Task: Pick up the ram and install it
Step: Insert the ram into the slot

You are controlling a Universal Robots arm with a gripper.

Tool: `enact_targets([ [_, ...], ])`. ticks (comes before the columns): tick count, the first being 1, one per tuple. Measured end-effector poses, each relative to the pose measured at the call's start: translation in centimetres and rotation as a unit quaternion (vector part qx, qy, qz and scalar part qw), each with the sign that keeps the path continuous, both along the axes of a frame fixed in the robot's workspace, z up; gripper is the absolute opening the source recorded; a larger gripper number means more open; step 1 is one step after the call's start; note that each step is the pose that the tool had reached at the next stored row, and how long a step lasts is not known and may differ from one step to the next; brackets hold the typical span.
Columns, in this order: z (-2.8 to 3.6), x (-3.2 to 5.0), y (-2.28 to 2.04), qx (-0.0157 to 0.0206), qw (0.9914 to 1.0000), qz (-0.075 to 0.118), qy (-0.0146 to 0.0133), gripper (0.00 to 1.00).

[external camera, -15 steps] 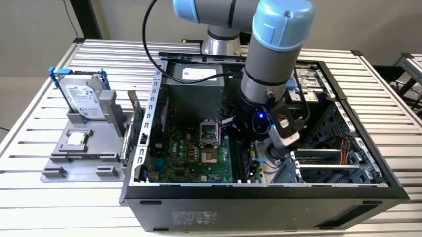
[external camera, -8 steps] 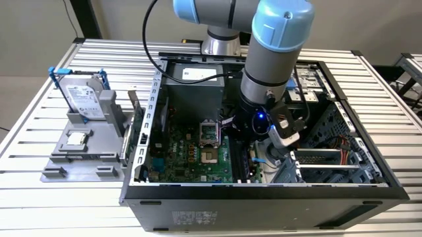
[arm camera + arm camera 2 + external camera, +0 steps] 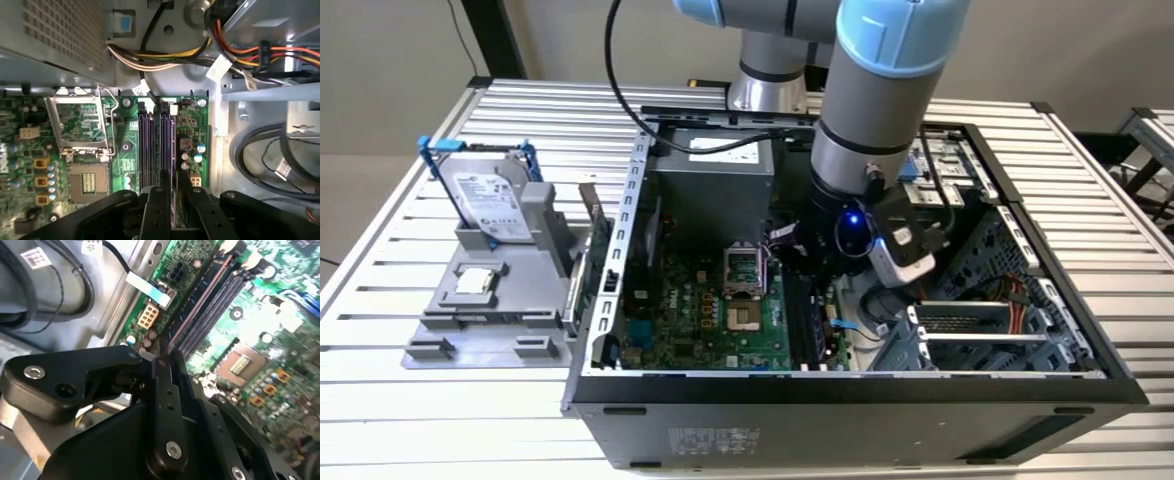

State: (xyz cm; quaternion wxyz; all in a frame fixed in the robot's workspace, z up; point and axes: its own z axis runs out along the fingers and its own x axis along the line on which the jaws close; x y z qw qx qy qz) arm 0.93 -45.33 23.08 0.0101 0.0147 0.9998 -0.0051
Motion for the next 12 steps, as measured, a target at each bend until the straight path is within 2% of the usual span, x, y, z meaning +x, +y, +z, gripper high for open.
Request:
enact_targets([
  [3, 1.33, 0.02, 0.0, -0.0001, 1.0, 0.0, 0.0003, 1.0],
  [5, 1.43, 0.02, 0.0, 0.0001, 1.0, 0.0, 0.0003, 1.0],
  [6, 1.44, 0.02, 0.0, 0.0002, 1.0, 0.0, 0.0003, 0.0],
  [12, 1.51, 0.02, 0.0, 0.0, 1.0, 0.0, 0.0004, 0.0],
])
